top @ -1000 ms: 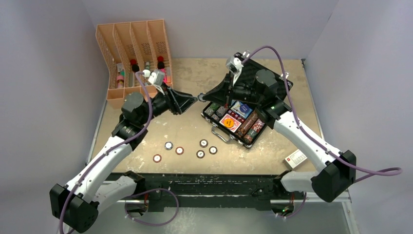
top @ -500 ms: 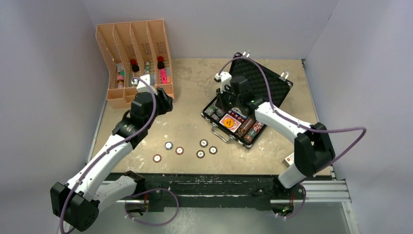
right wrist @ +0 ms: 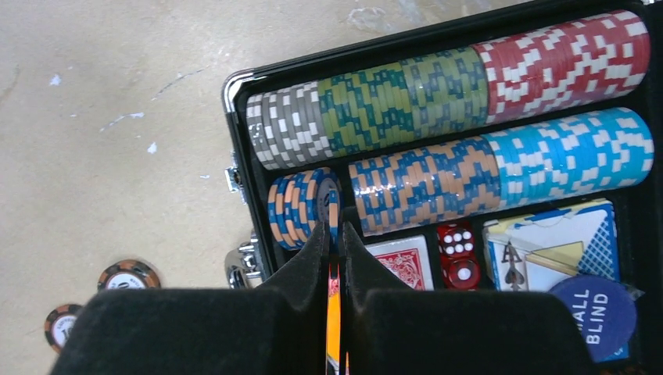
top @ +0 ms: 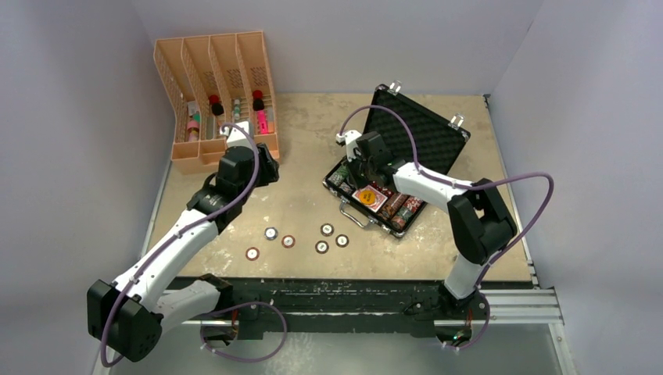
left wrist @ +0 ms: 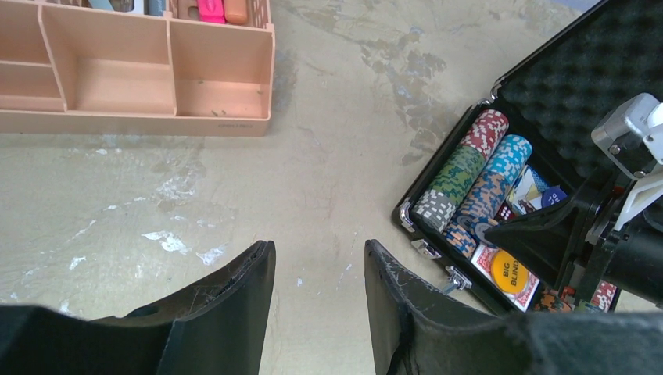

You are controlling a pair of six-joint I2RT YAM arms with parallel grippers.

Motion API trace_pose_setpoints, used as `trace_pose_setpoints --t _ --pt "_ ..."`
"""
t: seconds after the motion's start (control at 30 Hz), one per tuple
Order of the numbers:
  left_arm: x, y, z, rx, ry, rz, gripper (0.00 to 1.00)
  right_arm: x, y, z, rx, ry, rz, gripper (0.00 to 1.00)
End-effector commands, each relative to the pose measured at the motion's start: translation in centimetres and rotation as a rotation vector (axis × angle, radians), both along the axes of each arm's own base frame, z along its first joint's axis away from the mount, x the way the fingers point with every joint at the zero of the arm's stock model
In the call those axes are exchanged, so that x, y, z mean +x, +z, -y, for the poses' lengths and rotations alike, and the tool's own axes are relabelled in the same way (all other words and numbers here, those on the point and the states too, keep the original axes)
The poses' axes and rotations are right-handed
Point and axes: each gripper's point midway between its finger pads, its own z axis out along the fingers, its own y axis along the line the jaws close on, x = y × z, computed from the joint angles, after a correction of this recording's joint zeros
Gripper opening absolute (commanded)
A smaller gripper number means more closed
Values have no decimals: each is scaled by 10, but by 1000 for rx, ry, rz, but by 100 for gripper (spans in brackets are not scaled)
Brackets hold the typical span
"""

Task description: Pack up texas hold em set

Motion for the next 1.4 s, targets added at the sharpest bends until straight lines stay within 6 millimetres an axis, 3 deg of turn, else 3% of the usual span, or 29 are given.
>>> trace_pose_setpoints --t 0.0,0.1,0.3,0.4,0.57,0.67,0.73,0.87,0.97,1.13,1.23,1.37 --pt "6 26 8 -23 -34 58 45 18 24 -3 2 -16 99 5" --pt "7 24 9 -23 -39 53 44 18 20 -3 -6 -16 95 11" --pt "7 22 11 -24 -44 47 44 15 16 -4 -3 -34 59 39" --pt "7 21 14 -28 -57 43 45 14 21 -8 29 -38 57 34" --pt "8 19 13 -27 -49 37 44 16 26 -14 65 -50 47 11" --pt "8 20 7 -28 -13 37 44 15 43 -22 100 -58 69 13" --pt "7 26 -2 -30 37 54 44 11 58 -31 133 -62 78 20" --pt "3 55 -37 -8 213 120 45 -13 74 -71 177 -24 80 40" --pt "-5 91 -63 -1 326 200 47 -37 70 -108 163 9 69 54" --pt "-24 145 -86 -14 394 306 52 -82 54 -174 174 144 27 67" --pt "-31 158 -90 -17 392 322 54 -107 45 -208 149 228 26 72" --pt "-34 161 -89 -21 383 316 58 -129 28 -235 90 312 12 78"
